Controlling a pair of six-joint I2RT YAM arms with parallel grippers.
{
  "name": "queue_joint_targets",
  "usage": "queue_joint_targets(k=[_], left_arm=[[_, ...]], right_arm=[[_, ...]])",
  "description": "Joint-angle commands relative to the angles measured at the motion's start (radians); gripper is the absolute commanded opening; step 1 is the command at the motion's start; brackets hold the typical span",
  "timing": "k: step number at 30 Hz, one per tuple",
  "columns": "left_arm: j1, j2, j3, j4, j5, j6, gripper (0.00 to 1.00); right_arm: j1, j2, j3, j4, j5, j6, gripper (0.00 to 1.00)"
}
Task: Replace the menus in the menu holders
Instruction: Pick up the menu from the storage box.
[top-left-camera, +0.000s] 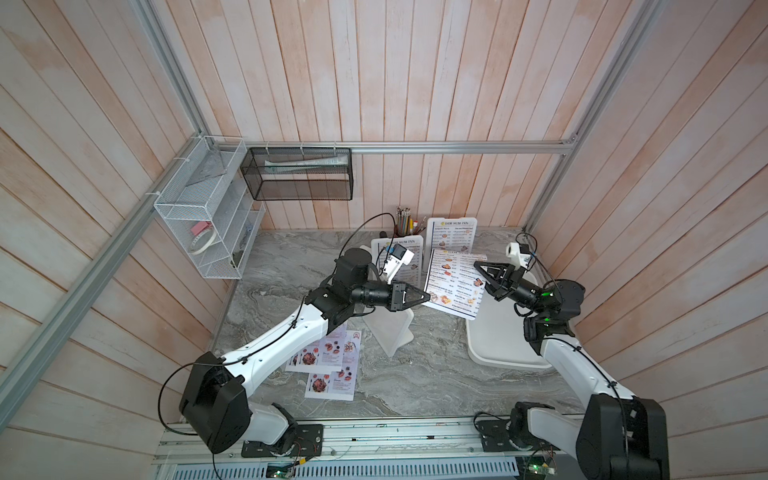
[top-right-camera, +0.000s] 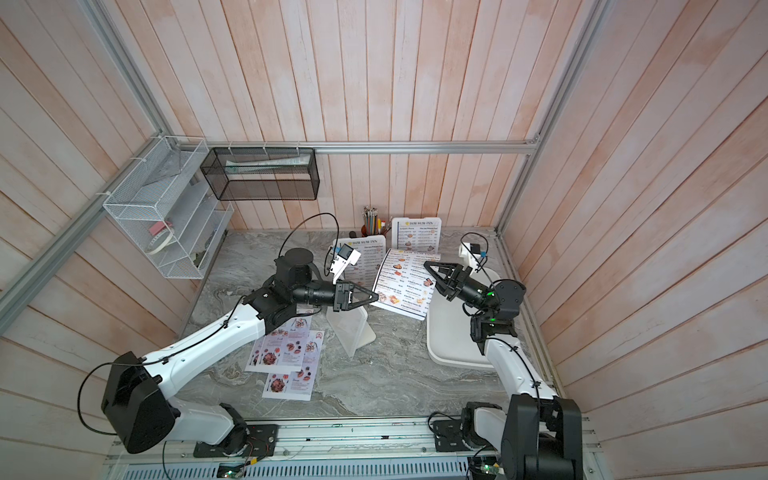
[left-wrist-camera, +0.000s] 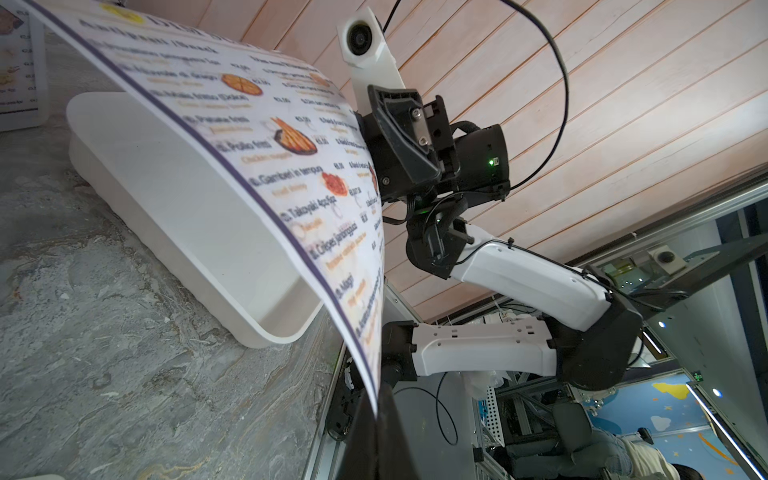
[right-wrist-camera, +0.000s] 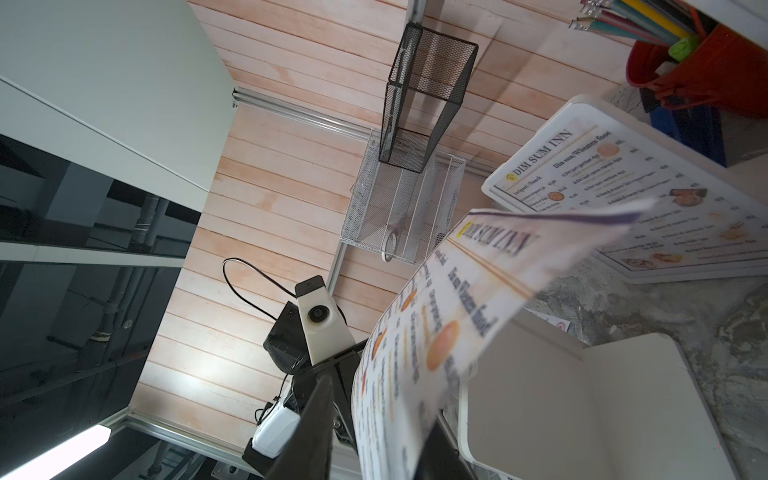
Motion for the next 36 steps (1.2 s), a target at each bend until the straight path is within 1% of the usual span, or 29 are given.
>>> queue_joint_targets(k=[1,7,9,11,13,14,16,18,19,21,23,25,27,28,30,32,33,34,36], left_arm=[[0.012,-0.023,-0.017,-0.017,-0.013,0.021,0.03],[0.013,-0.017,-0.019,-0.017,-0.011,0.024,0.03],[0.016,-0.015,-0.019,-0.015,-0.012,0.023,0.03],[0.019,-0.011,-0.021,-0.011,-0.02,0.019,0.03],[0.023,-0.009,-0.022,-0.005,-0.024,0.013,0.03],[0.025,-0.007,-0.022,-0.004,-0.028,0.007,0.06],[0.032,-0.008,-0.025,0.001,-0.04,-0.005,0.17],[0.047,-0.011,-0.032,0.003,-0.059,-0.024,0.38],[0.056,-0.014,-0.036,0.006,-0.066,-0.032,0.47],[0.08,-0.031,-0.051,0.011,-0.081,-0.048,0.54],[0.103,-0.051,-0.066,0.013,-0.094,-0.053,0.58],[0.127,-0.072,-0.08,-0.01,-0.113,-0.047,0.58],[0.155,-0.095,-0.083,-0.087,-0.176,-0.017,0.58],[0.165,-0.102,-0.081,-0.135,-0.239,0.003,0.58],[0.174,-0.113,-0.066,-0.278,-0.422,0.059,0.54],[0.175,-0.108,-0.059,-0.387,-0.6,0.086,0.49],[0.176,-0.105,-0.069,-0.42,-0.668,0.09,0.44],[0.178,-0.099,-0.081,-0.432,-0.703,0.09,0.4],[0.185,-0.092,-0.117,-0.423,-0.723,0.086,0.33]], right_arm=[[-0.002,-0.027,0.036,-0.127,-0.008,-0.103,0.22],[-0.002,-0.033,0.049,-0.177,-0.002,-0.134,0.12],[-0.001,-0.043,0.066,-0.246,0.004,-0.181,0.07],[-0.002,-0.055,0.085,-0.314,0.01,-0.244,0.05],[-0.002,-0.065,0.098,-0.365,0.017,-0.276,0.02],[-0.001,-0.07,0.104,-0.38,0.019,-0.287,0.02],[-0.003,-0.079,0.111,-0.399,0.026,-0.305,0.01],[-0.002,-0.09,0.123,-0.426,0.039,-0.337,0.01],[-0.002,-0.098,0.133,-0.454,0.051,-0.364,0.0],[-0.003,-0.12,0.166,-0.532,0.084,-0.433,0.0],[-0.001,-0.132,0.209,-0.604,0.111,-0.491,0.0],[0.007,-0.138,0.252,-0.672,0.139,-0.54,0.0],[0.037,-0.143,0.307,-0.761,0.186,-0.602,0.0],[0.055,-0.144,0.331,-0.798,0.214,-0.629,0.0],[0.117,-0.145,0.388,-0.877,0.28,-0.682,0.0],[0.187,-0.136,0.442,-0.952,0.351,-0.727,0.0],[0.224,-0.129,0.467,-0.986,0.389,-0.745,0.0],[0.257,-0.123,0.485,-1.009,0.42,-0.756,0.0],[0.333,-0.108,0.514,-1.041,0.493,-0.771,0.0]])
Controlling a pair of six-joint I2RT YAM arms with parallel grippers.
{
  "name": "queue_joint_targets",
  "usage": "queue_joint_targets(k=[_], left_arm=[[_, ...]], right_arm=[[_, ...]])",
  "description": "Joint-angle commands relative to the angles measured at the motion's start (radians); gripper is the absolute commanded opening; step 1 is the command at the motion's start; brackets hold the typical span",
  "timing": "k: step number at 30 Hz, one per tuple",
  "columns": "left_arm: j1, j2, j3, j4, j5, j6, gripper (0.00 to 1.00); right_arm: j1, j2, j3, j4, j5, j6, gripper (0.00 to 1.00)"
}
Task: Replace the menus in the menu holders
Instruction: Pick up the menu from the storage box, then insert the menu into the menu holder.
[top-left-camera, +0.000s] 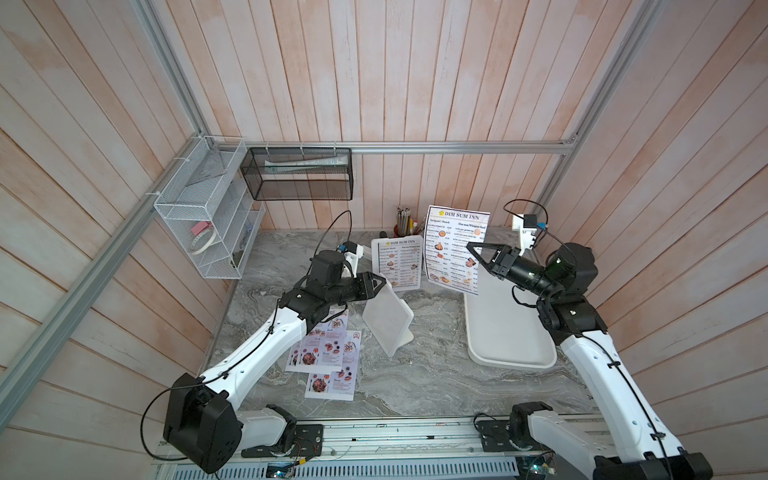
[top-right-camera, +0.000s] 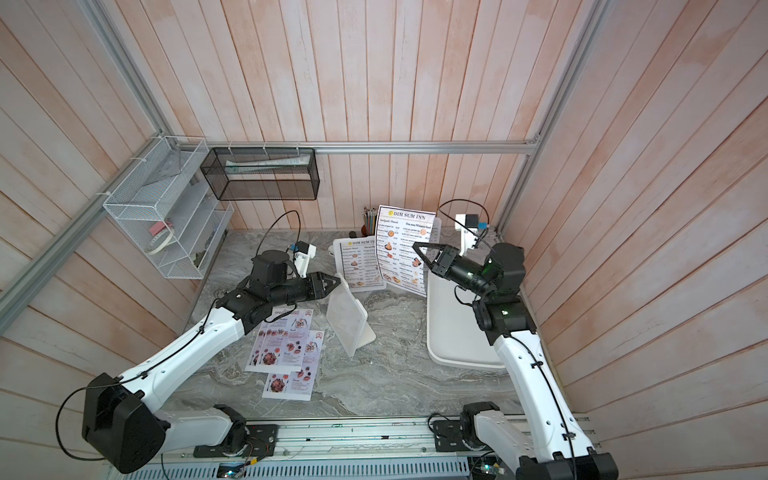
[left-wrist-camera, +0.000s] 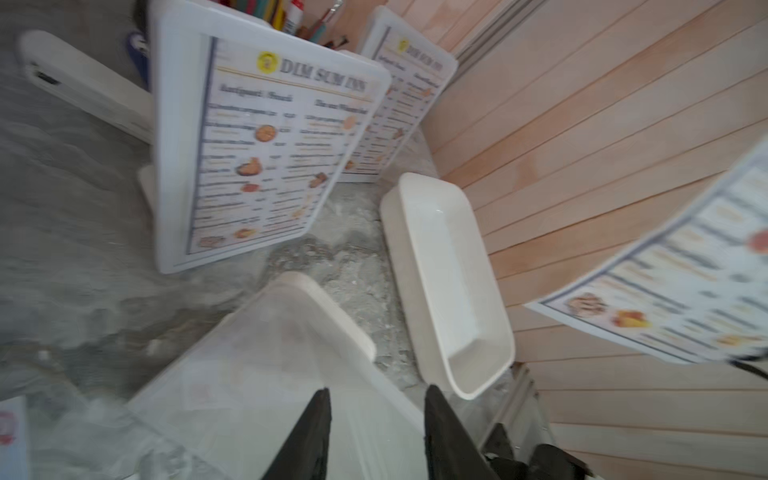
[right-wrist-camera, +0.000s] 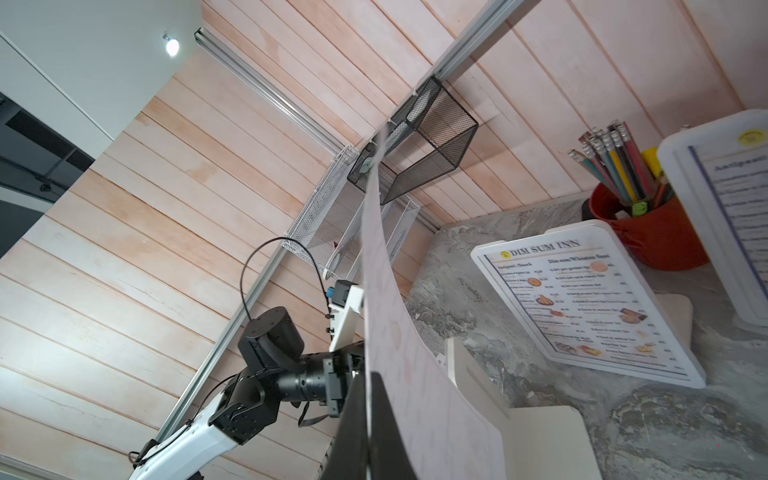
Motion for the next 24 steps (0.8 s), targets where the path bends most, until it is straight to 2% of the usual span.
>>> queue_joint_targets(k=[1,6,10,24], left_arm=[[0.008,0.015,-0.05,-0.102,-0.189,0.035,0.32],[0.008,0.038,-0.087,-0.059,-0.213,0.009,0.26],[0.009,0.045,-0.089,-0.066,-0.237,0.011,0.25],[0.015,0.044,-0.101,-0.067,-0.241,0.019,0.24]], right_arm=[[0.099,0.021,0.048,-0.13,0.167,-0.087,0.0],[0.23,0.061,0.072,-0.124,0.284,-0.078,0.0],[0.287,0.09,0.086,-0.144,0.339,-0.092,0.0],[0.303,0.072,0.082,-0.132,0.38,-0.086,0.0]])
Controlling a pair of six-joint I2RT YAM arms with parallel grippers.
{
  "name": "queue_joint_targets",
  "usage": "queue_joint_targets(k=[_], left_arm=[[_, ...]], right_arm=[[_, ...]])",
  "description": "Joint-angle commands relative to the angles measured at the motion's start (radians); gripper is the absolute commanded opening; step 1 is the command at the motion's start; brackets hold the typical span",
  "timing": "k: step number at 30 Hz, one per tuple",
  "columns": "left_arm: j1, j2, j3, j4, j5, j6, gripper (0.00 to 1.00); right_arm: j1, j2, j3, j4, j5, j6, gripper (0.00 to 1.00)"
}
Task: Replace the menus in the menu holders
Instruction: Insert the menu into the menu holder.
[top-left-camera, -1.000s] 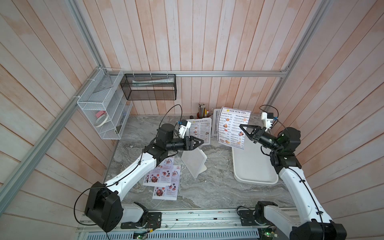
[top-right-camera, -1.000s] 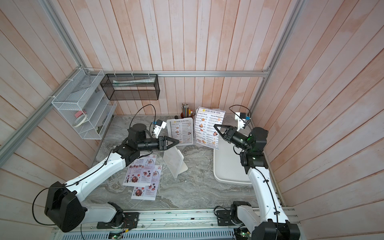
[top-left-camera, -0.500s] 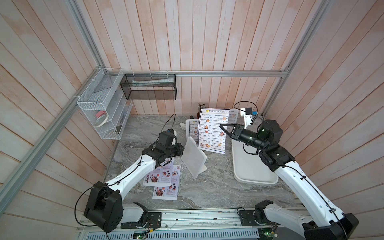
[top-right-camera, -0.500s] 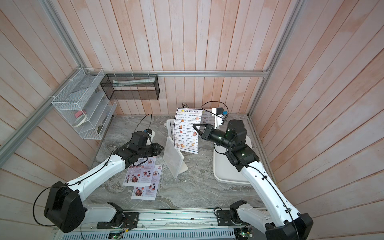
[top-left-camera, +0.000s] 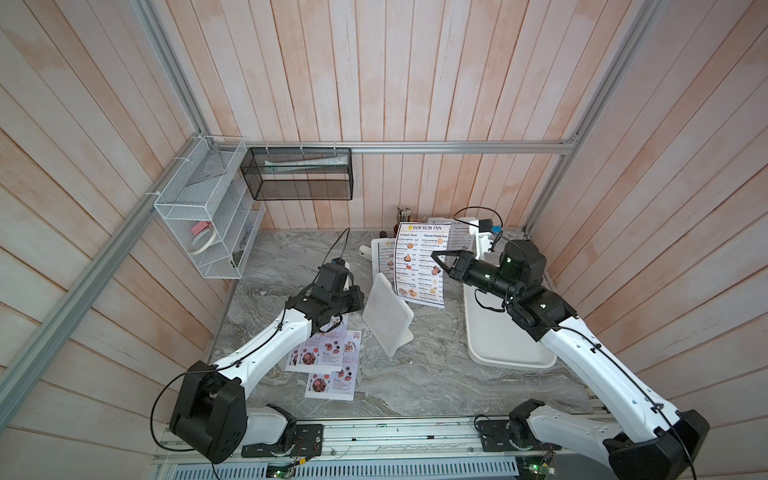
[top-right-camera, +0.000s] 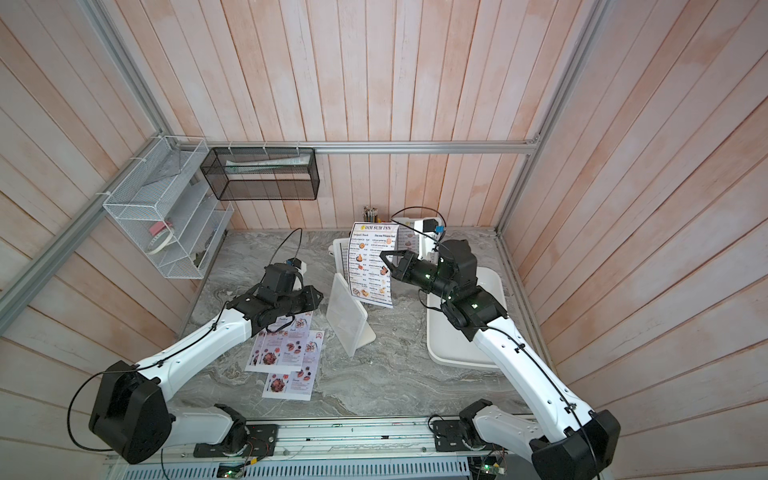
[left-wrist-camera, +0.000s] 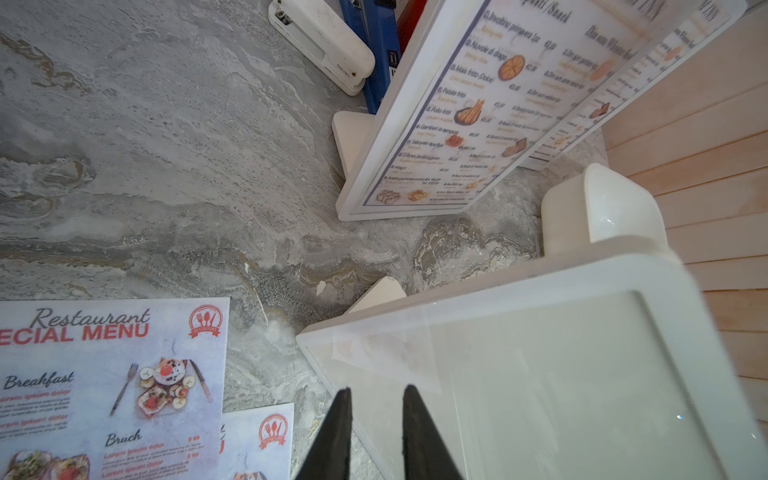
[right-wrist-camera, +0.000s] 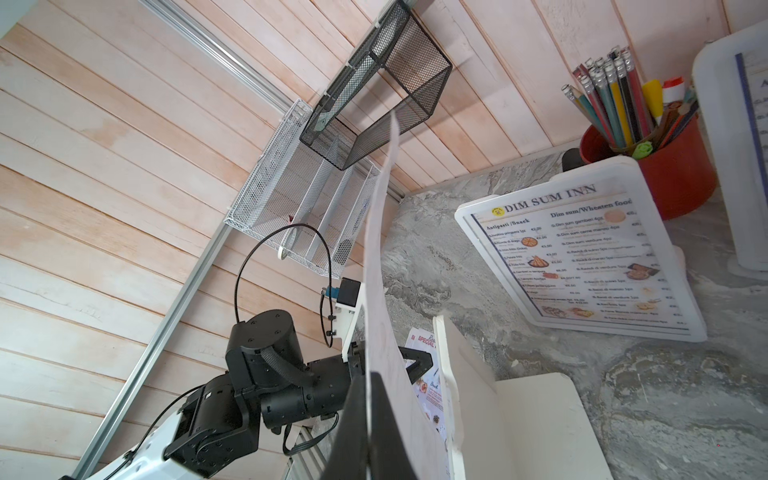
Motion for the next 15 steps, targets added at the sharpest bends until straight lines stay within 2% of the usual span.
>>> queue_joint_targets(k=[1,15], left_arm=[[0.005,-0.002,-0.016,0.003,-0.013,0.011,0.24],[0.005,-0.009,-0.016,0.001,-0.013,0.007,0.24]], right_arm=[[0.005,-0.028,0.03,-0.008,0.035,-0.013,0.0],[0.004,-0.065,-0.012,-0.035,0.03,0.005,0.0]])
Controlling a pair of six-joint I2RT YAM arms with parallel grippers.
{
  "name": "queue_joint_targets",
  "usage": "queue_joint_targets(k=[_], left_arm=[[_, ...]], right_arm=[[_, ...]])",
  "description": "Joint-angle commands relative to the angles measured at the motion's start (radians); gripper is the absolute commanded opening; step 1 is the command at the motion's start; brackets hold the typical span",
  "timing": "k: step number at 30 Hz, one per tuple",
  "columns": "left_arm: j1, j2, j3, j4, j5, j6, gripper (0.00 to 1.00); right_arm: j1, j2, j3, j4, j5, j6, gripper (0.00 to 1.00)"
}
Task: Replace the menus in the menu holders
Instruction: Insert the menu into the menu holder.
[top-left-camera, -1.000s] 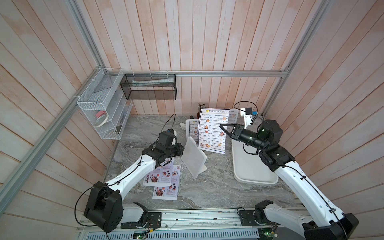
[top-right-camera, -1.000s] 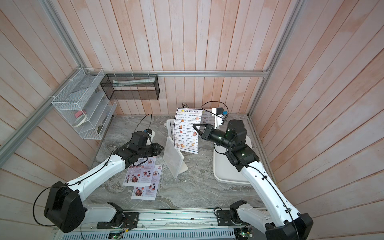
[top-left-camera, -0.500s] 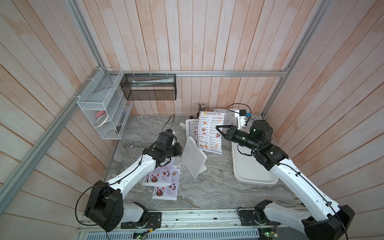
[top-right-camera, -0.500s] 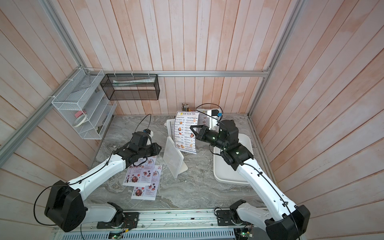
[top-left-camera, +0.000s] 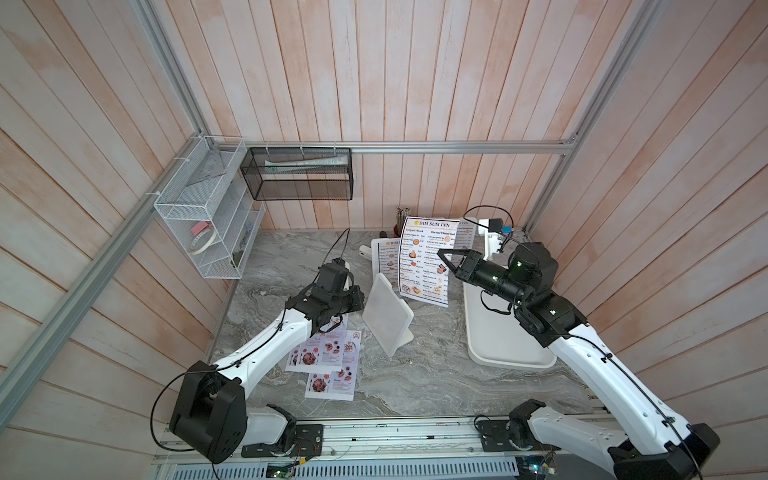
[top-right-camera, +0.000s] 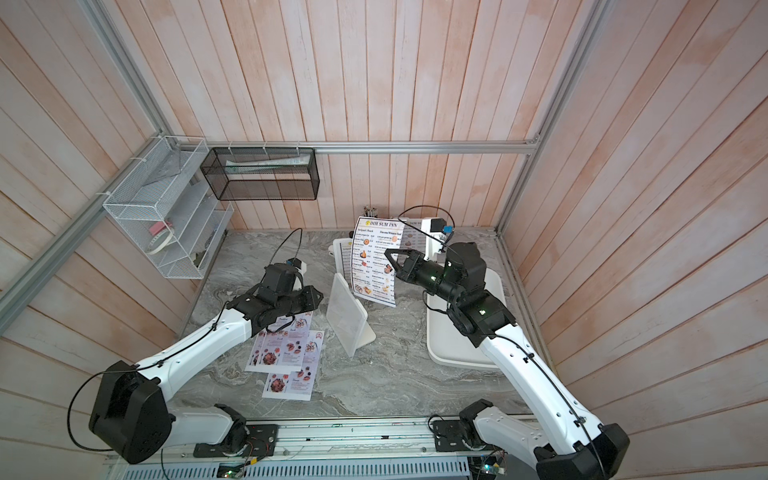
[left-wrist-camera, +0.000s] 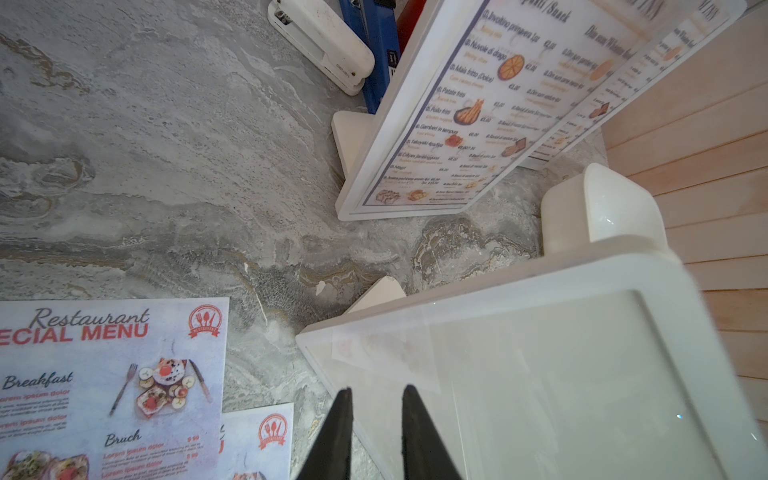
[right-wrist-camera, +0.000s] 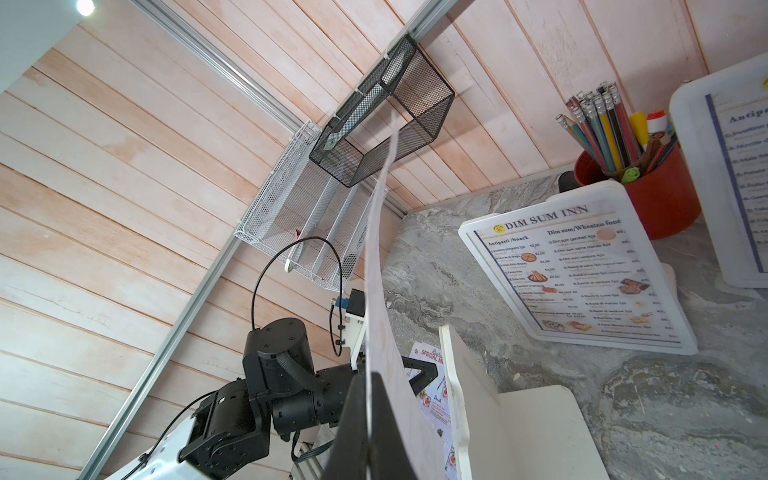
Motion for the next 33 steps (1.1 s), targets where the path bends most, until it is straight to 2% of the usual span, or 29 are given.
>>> queue_joint_targets(k=[1,33], left_arm=[[0.005,-0.008,-0.016,0.002,-0.013,0.007,0.24],[0.005,-0.001,-0.01,0.009,-0.011,0.004,0.22]], right_arm=[[0.004,-0.013,-0.012,-0.028,-0.003,0.001,0.0],[0.005,-0.033,-0.028,-0.043,-0.022,0.015,0.0]])
